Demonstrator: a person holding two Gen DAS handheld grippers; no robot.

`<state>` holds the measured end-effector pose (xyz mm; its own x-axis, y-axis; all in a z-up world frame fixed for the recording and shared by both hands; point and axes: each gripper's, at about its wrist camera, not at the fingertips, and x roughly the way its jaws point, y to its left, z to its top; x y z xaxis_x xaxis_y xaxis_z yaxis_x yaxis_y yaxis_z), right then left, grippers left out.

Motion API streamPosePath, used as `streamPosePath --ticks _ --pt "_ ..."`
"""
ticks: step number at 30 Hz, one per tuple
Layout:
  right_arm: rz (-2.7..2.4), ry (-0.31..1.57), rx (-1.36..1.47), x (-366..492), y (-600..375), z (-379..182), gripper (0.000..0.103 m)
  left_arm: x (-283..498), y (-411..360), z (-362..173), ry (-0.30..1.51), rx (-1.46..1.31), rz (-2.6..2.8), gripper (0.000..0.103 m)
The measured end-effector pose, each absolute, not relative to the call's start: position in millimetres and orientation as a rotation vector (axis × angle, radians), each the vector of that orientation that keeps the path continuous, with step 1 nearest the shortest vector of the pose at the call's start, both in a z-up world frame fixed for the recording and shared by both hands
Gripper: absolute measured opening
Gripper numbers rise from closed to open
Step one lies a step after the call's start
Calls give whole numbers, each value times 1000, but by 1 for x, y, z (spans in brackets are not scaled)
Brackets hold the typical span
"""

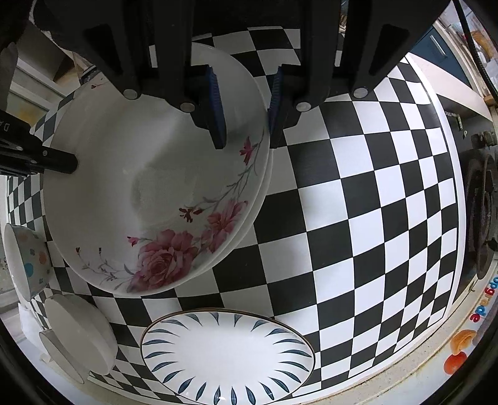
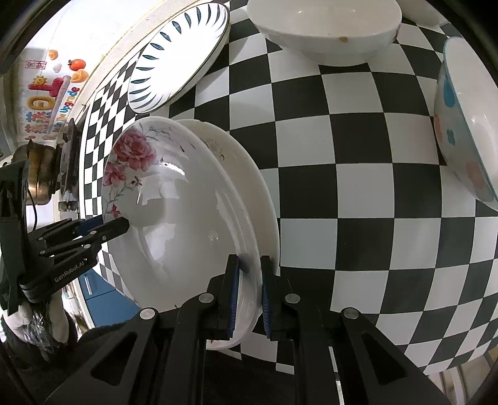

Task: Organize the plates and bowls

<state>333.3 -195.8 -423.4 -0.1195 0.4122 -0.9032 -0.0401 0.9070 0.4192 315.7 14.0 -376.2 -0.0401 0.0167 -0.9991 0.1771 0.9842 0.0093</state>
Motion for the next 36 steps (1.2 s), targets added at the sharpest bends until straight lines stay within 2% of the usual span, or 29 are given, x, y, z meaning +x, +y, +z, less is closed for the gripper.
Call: streamPosePath --ticks 4,10,23,36 --pt "366 1671 287 337 -193 -424 15 318 10 -379 1615 165 -111 24" --pt "308 1706 247 340 -180 -423 21 321 6 -381 1622 172 -94 24" --pt "259 1755 207 345 -170 -424 22 320 19 -385 1646 113 -89 25" --pt "187 1707 38 345 -153 -406 25 317 34 -380 1639 97 -96 25"
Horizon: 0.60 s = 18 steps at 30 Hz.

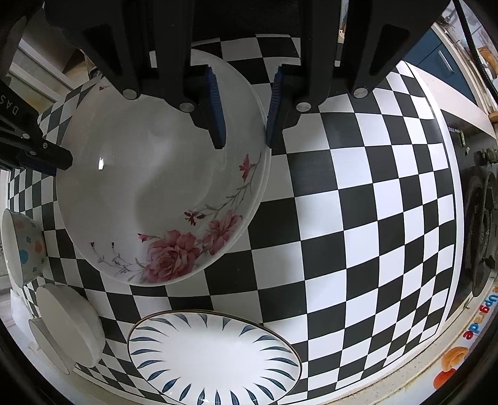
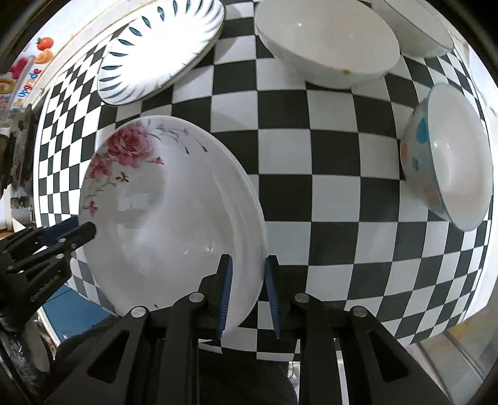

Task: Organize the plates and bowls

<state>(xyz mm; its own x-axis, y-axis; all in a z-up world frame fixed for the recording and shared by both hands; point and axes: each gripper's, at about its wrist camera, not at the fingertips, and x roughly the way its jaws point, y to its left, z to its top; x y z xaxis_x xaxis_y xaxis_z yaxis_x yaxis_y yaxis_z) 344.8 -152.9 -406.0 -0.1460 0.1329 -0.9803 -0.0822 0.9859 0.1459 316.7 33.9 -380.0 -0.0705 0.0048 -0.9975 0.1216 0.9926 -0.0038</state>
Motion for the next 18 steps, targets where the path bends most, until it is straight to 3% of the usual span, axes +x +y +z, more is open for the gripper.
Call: streamPosePath --ticks 5,10,14,18 --pt "187 1716 46 347 -151 -404 25 316 37 -375 1637 85 -99 25" --pt "208 1686 145 360 -168 -388 26 328 51 -337 1566 26 -81 25" --pt "285 1612 294 389 -175 -358 44 367 74 -308 1496 -80 -78 29" --pt "354 1525 360 441 -171 -333 45 417 97 -307 1462 -151 -65 29"
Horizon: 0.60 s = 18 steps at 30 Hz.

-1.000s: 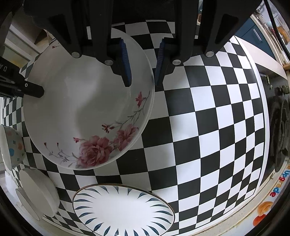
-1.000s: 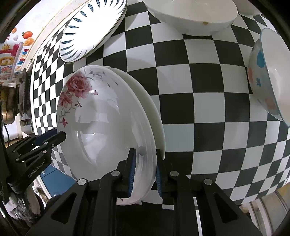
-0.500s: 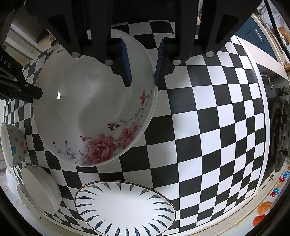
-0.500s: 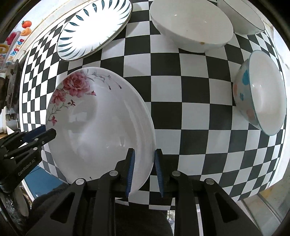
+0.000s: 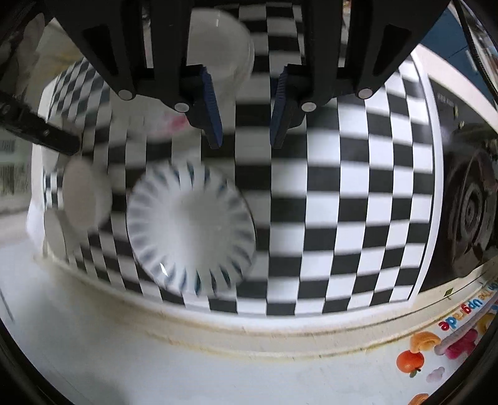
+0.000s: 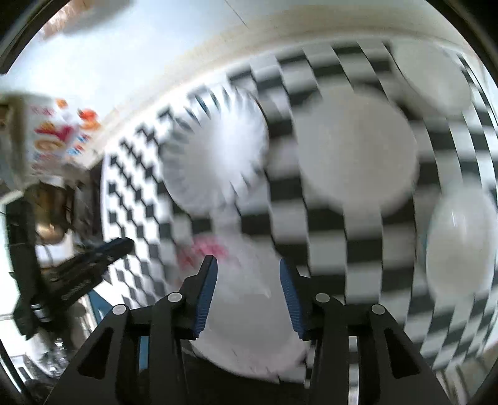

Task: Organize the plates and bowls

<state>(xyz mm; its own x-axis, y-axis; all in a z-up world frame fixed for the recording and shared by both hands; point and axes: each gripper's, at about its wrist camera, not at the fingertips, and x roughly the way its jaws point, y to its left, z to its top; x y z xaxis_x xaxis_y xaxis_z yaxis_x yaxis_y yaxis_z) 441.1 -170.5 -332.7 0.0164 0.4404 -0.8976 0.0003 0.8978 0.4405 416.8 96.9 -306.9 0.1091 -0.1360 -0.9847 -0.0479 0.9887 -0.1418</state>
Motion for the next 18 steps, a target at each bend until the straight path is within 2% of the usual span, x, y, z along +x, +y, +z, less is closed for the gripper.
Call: streamPosePath --ticks 5,13,16,18 --pt "380 1487 335 527 -156 -335 45 460 105 -347 1543 -267 -106 29" --pt "380 1660 257 607 -134 -414 43 492 101 -404 1633 -320 -135 29" --pt "391 1696 244 610 -131 -431 29 495 104 -406 1607 -321 -148 27" --pt "392 1715 210 607 -128 -439 18 494 105 -403 1578 -295 -165 19"
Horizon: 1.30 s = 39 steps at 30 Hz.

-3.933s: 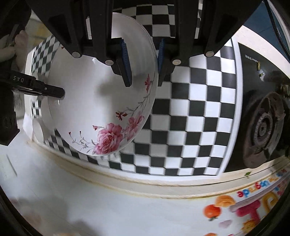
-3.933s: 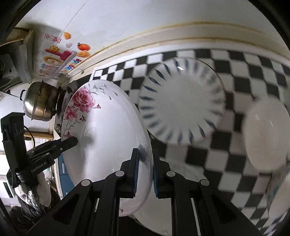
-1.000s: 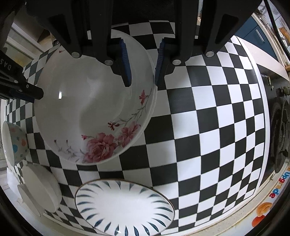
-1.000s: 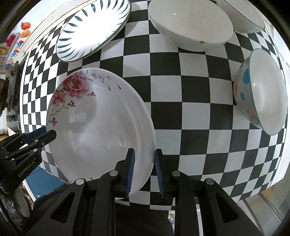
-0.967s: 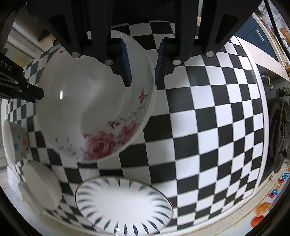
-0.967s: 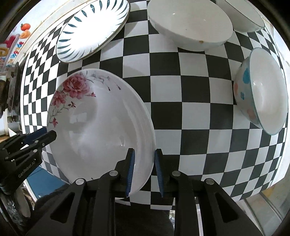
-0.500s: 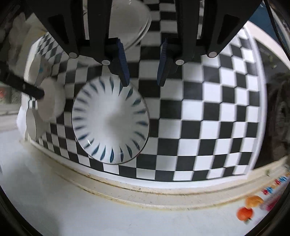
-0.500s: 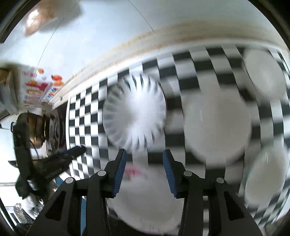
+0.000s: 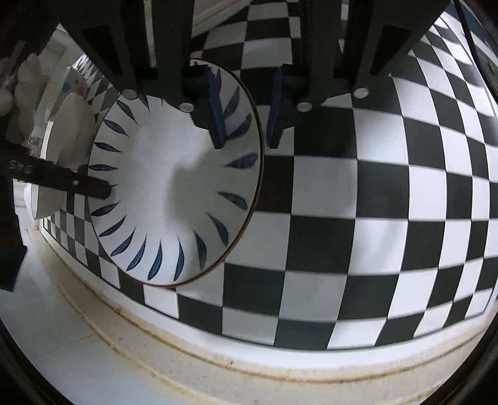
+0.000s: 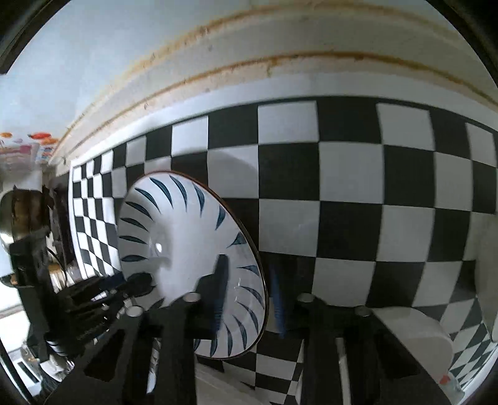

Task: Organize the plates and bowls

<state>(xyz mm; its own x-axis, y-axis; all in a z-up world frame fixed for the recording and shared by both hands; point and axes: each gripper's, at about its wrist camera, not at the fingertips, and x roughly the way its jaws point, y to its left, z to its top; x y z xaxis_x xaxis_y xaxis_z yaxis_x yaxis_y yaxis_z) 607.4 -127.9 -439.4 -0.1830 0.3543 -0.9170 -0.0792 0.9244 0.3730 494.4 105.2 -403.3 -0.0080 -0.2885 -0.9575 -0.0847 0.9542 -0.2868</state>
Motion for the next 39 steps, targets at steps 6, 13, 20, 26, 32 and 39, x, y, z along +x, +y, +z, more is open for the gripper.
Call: streamPosePath --ticks 6,13,20,26,32,39 --pt "402 1728 230 600 -131 -446 14 496 107 -395 1557 -228 -139 18" --pt "426 1703 249 585 -131 -428 11 489 114 -362 1511 -202 -145 18" --pt "472 1643 267 556 -138 -387 11 476 113 -319 1444 -155 -162 18" --pt "492 1586 253 525 -147 -347 11 446 116 -287 1394 -114 -183 18" --pt "512 1557 253 486 -155 -319 11 415 105 -269 1373 -98 -192 18" --pt "521 1557 250 439 -155 -315 11 376 96 -275 1405 -84 -195 18"
